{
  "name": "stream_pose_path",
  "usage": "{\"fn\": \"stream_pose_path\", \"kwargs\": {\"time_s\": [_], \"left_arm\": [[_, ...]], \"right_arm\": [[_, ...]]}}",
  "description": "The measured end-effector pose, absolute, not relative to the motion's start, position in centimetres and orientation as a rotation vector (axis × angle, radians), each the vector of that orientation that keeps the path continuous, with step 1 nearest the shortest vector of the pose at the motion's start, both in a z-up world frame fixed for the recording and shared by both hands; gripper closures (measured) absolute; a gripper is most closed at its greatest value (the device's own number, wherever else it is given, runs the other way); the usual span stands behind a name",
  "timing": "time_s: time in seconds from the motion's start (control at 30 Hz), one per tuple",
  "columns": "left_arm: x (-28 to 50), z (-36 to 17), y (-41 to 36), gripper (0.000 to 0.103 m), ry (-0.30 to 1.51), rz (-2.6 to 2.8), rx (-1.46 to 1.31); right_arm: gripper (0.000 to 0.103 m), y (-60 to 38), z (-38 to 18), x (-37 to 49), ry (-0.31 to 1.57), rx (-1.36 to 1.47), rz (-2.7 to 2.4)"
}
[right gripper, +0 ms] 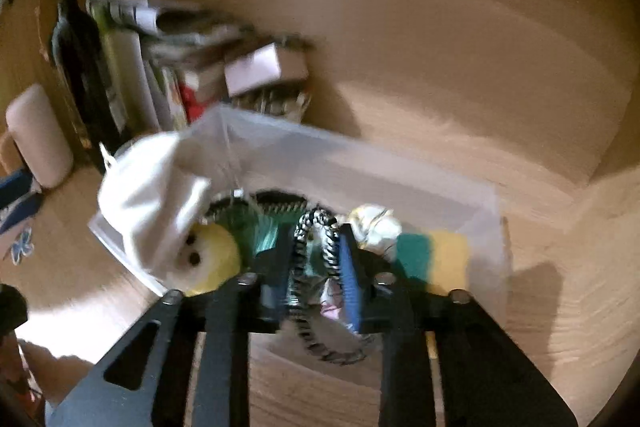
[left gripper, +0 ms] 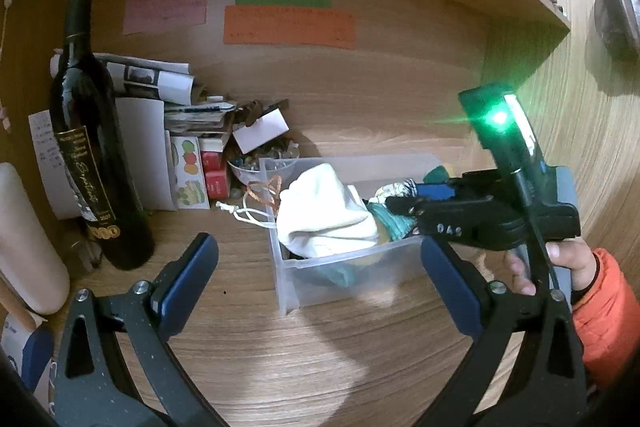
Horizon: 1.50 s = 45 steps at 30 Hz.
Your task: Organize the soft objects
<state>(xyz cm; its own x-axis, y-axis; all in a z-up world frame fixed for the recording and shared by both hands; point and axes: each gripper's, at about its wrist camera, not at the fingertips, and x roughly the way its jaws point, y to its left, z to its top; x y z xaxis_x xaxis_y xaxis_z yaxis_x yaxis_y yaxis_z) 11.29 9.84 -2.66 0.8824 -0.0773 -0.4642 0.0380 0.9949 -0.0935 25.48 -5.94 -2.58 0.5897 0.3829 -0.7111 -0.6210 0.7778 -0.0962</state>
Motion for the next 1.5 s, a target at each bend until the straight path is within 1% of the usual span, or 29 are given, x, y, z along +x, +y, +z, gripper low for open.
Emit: {"fn": "stream_pose_path", "kwargs": {"time_s": [0.07,0.13,0.17,0.2,0.27,0.37,0.5,0.57,0.63,0.8,0.93,0.97,1.27,1.5], "left_arm": [[11.3,-2.6,9.6,0.000,0.483,-0.057,-0.068],[11.1,-2.3,9.4,0.000,0.470,-0.056,-0.062],[11.1,-2.2,9.3,0.000,0.465,-0.057,-0.062],[11.0,-2.0,9.2,0.000,0.460,-0.059,-0.061],[10.9,-1.5,9.0,0.000,0.443,-0.058,-0.059],[10.9,-0.8,8.8,0.000,0.421,-0.053,-0.063],[10.7,0.2,8.6,0.000,0.392,-0.048,-0.079],[10.4,1.0,8.4,0.000,0.373,-0.054,-0.090],[10.3,1.5,8.1,0.000,0.357,-0.061,-0.091],[9.3,2.4,7.1,0.000,0.318,-0.055,-0.080],[8.5,2.9,6.6,0.000,0.302,-0.052,-0.083],[8.3,2.9,6.5,0.000,0.298,-0.051,-0.082],[7.7,3.0,5.9,0.000,0.292,-0.055,-0.070],[7.5,3.1,5.7,0.000,0.288,-0.049,-0.071]], "right_arm": [[0.064,-6.3,-2.5,25.2,0.738,-0.342,0.604],[0.059,-7.1,-1.6,24.5,0.714,-0.310,0.617],[0.053,-7.8,-0.9,23.9,0.695,-0.287,0.629],[0.051,-8.4,-0.3,23.3,0.675,-0.272,0.632],[0.041,-9.5,1.2,21.9,0.614,-0.257,0.624],[0.036,-10.8,3.1,20.3,0.530,-0.240,0.611],[0.033,-13.0,5.1,17.8,0.451,-0.211,0.608],[0.024,-13.8,5.7,16.7,0.405,-0.209,0.582],[0.019,-14.3,5.9,15.8,0.361,-0.201,0.566],[0.018,-15.3,6.1,14.5,0.339,-0.175,0.570],[0.004,-15.7,6.0,14.1,0.317,-0.149,0.567],[0.002,-15.8,6.0,13.9,0.309,-0.148,0.565],[0.000,-15.9,6.1,12.8,0.273,-0.140,0.566],[0.000,-15.8,6.0,12.6,0.274,-0.136,0.571]]}}
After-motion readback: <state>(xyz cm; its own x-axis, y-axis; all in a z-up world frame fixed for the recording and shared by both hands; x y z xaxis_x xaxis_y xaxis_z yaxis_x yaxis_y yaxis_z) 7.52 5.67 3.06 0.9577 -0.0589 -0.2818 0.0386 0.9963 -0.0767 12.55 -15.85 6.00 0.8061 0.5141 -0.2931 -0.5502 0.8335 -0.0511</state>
